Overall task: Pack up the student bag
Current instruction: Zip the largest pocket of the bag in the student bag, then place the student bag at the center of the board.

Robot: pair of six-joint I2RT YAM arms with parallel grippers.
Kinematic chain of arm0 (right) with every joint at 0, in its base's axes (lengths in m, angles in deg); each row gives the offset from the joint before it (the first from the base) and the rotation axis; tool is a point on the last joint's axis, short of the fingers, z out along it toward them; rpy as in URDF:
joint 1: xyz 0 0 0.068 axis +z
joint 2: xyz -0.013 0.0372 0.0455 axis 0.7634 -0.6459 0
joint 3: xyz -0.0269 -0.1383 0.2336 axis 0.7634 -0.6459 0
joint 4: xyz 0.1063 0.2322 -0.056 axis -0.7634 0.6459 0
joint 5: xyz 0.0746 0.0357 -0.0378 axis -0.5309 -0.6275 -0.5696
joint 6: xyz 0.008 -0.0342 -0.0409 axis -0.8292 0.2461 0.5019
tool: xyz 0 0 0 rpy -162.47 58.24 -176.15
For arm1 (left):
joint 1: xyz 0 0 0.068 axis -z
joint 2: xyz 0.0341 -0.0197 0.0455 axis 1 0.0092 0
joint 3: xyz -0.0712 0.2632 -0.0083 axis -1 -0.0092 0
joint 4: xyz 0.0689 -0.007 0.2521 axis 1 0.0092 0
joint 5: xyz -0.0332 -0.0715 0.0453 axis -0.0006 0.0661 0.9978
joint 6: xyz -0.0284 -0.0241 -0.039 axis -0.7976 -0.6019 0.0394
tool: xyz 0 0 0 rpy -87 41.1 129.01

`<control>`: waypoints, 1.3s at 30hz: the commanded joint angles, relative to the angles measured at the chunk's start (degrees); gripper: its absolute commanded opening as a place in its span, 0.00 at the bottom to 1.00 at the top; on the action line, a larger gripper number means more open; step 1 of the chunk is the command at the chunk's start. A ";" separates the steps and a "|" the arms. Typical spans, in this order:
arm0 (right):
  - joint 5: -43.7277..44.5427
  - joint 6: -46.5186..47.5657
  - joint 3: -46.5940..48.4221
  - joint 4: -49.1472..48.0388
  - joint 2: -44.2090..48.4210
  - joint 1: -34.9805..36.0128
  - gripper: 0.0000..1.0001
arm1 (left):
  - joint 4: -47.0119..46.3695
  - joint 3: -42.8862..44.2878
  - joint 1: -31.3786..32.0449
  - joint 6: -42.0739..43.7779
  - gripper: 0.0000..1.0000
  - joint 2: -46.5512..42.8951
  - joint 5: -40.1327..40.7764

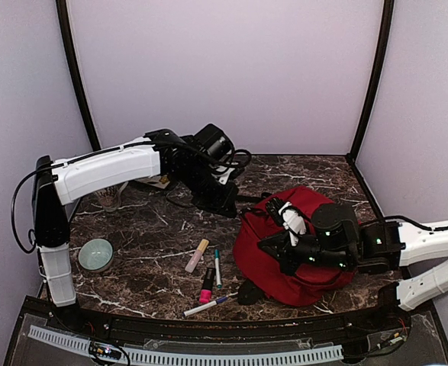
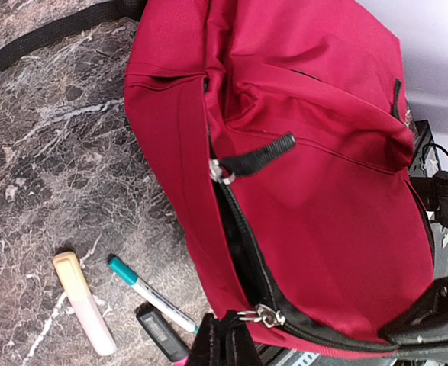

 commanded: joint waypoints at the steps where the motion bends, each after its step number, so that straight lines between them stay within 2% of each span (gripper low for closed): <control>1: -4.83 -0.44 0.62 -0.87 -0.50 0.39 0.00 | -1.65 2.91 -2.61 1.44 0.00 1.93 3.46; 8: -8.36 -0.35 0.42 -1.95 -0.63 0.62 0.00 | -3.21 2.14 -4.01 3.88 0.00 5.89 1.97; 14: -8.00 0.09 0.66 -1.54 -1.16 0.63 0.00 | -4.32 3.35 -4.74 5.05 0.00 8.17 0.20; 18: -1.84 -0.88 1.62 -0.77 -1.89 0.60 0.00 | -4.47 4.14 -4.74 4.78 0.00 8.03 -1.17; 21: 7.55 -3.70 2.48 -0.77 -2.48 0.46 0.00 | -4.52 4.77 -4.72 4.65 0.00 7.48 -2.31; 25: 13.81 -5.84 4.23 -1.56 -3.72 -1.45 0.00 | -3.25 7.62 -4.70 4.99 0.29 6.27 -2.58; 29: 17.24 -8.42 6.24 -0.56 -4.68 -6.08 0.00 | -2.56 8.21 -4.72 4.75 0.50 2.66 -0.03; 32: 14.84 -9.07 7.18 -2.80 -5.00 -9.45 0.00 | -2.91 5.43 -4.74 4.03 0.61 -1.79 2.50; 35: 11.82 -9.04 8.94 -5.45 -6.82 -10.92 0.00 | -3.39 -0.03 -4.74 2.50 0.67 -7.60 5.23; 39: 11.41 -10.25 14.28 -8.02 -13.77 -12.44 0.00 | -6.50 -9.66 -4.70 -0.69 0.77 -16.23 6.98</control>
